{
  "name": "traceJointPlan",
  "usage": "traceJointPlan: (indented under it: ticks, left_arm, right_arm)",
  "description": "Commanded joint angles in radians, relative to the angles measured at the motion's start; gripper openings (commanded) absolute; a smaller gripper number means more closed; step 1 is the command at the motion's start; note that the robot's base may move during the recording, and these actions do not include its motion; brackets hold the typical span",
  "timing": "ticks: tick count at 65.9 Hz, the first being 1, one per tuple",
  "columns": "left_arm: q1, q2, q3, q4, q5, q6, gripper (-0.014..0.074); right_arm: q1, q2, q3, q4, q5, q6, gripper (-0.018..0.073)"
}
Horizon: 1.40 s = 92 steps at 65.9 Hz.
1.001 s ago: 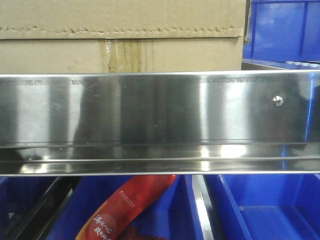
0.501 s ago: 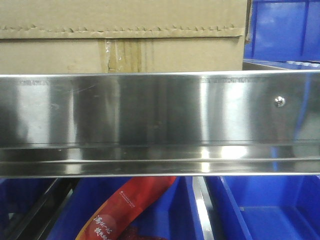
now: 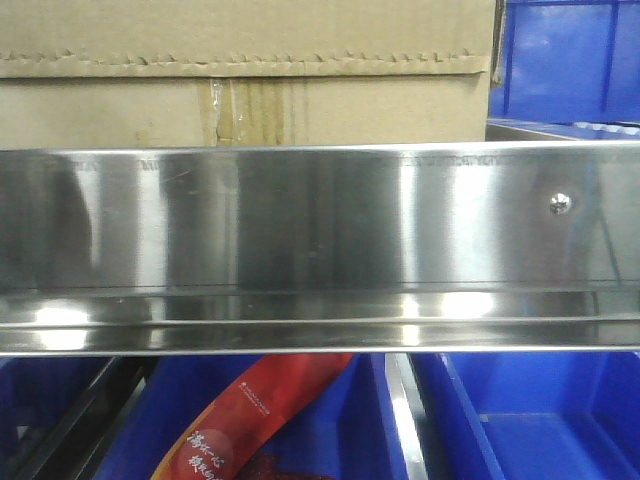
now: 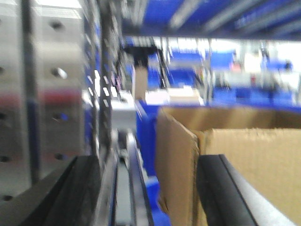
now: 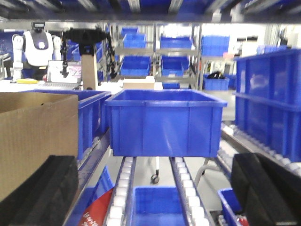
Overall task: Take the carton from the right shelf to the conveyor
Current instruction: 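Clamp the carton's side walls with both grippers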
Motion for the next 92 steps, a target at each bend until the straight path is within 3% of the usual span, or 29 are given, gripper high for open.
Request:
traceJointPlan:
  ticks: [1,14,24,37,43,48,57,62,72,92]
  left_arm:
    - [-0.016,0.077,-0.077,-0.009,0.067,0.003,0.0361]
    - [-0.08,0.297,-0.325,-0.009,0.235,0.003,0.0361]
    - [-0.139,0.479,-0.54,-0.009,0.361,0.003,0.0361]
    - [-0.145,0.719,-0.806,-0.02,0.574,-0.007,0.0361]
    - [-0.145,0.822,-0.925,-0.02,0.66,-0.017,0.0361]
    - [-0.145,0.903,-1.02,-0.005,0.721,-0.054,0.0361]
    - [-0.126,1.039,-1.163,0.052,0.82,-0.116,0.0361]
    - [-0.126,1.107,-1.224,0.068,0.86,-0.116,0.0361]
    - [-0.126,1.222,-1.293,0.068,0.873,-0.116,0.0361]
    - [-0.126,1.351,-1.301,0.112,0.846,-0.116,0.0361]
  right_arm:
    - [0.0,0.051,-0.068,0.016,0.003,-0.004,0.0549]
    - [0.038,0.249,-0.316,0.1,0.187,-0.004,0.0549]
    - [0.155,0.435,-0.533,0.1,0.289,-0.005,0.0549]
    - [0.304,0.706,-0.829,0.1,0.503,-0.004,0.0549]
    - [0.33,0.839,-0.992,0.1,0.655,0.018,0.0549]
    - [0.334,0.948,-1.138,0.074,0.761,0.073,0.0549]
    - [0.376,1.134,-1.398,-0.077,0.943,0.166,0.0549]
    - [0.4,1.217,-1.502,-0.135,0.943,0.173,0.0549]
    - [0.406,1.351,-1.624,-0.135,0.943,0.175,0.0549]
    - [0.406,1.541,-1.635,-0.129,0.943,0.175,0.0549]
